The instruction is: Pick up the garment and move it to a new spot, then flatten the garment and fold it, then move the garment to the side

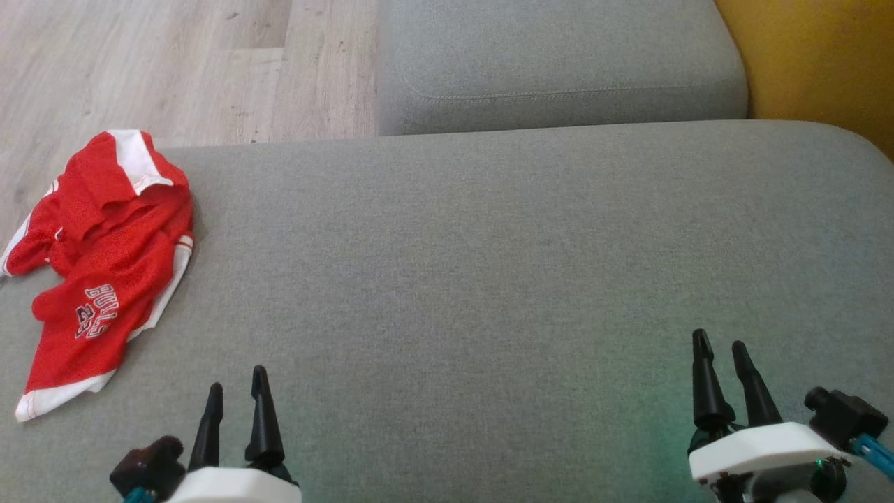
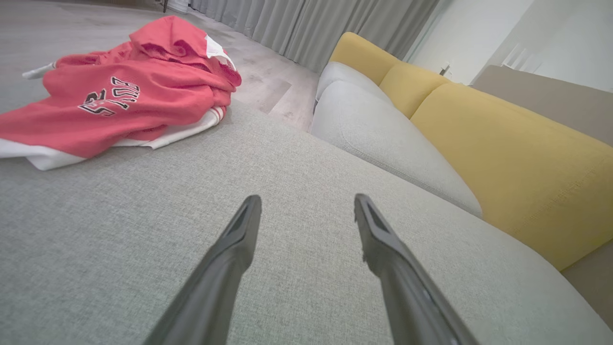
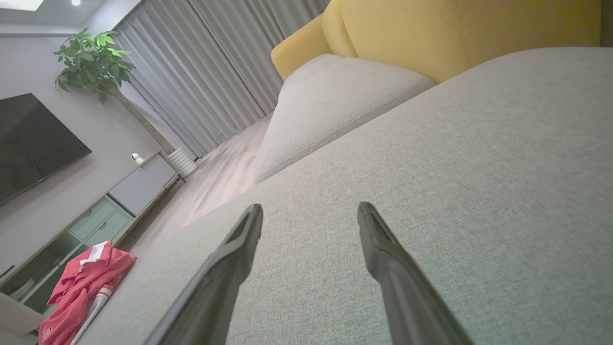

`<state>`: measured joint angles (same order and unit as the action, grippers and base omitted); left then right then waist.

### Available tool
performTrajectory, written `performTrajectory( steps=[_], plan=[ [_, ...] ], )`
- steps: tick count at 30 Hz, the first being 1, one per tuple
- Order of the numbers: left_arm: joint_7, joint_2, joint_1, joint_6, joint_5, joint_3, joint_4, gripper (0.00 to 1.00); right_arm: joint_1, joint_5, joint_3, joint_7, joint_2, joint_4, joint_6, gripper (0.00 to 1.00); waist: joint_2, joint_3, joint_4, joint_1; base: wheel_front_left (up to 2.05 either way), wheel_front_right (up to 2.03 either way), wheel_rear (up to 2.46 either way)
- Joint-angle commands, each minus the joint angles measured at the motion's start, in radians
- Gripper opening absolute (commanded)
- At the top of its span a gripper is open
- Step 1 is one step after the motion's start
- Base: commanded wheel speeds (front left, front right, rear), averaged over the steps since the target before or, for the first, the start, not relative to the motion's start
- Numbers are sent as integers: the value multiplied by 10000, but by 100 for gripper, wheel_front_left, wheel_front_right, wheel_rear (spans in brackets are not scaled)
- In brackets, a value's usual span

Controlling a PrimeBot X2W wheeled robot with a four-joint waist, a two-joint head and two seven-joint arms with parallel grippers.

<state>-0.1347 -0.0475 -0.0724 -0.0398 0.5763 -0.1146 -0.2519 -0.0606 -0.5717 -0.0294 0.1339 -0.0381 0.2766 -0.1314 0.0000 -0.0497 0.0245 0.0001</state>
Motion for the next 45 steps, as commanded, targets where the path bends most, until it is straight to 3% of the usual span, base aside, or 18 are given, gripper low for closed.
performTrajectory(
  steps=[1,32,45],
  plan=[
    [-144,-92,145,40,-325,119,302,100,204,337,-239,160,-88,-300,5,100,0,-4,3,-1,0,0,0],
    [-1094,-75,-112,193,-3605,72,-65,100,175,4350,-765,1103,-116,-41,7,100,0,-191,111,-1,0,0,0],
    [-1271,-71,-140,229,-4093,187,-199,100,161,5013,-870,1278,-121,16,7,100,0,-255,107,-1,0,0,0]
  ],
)
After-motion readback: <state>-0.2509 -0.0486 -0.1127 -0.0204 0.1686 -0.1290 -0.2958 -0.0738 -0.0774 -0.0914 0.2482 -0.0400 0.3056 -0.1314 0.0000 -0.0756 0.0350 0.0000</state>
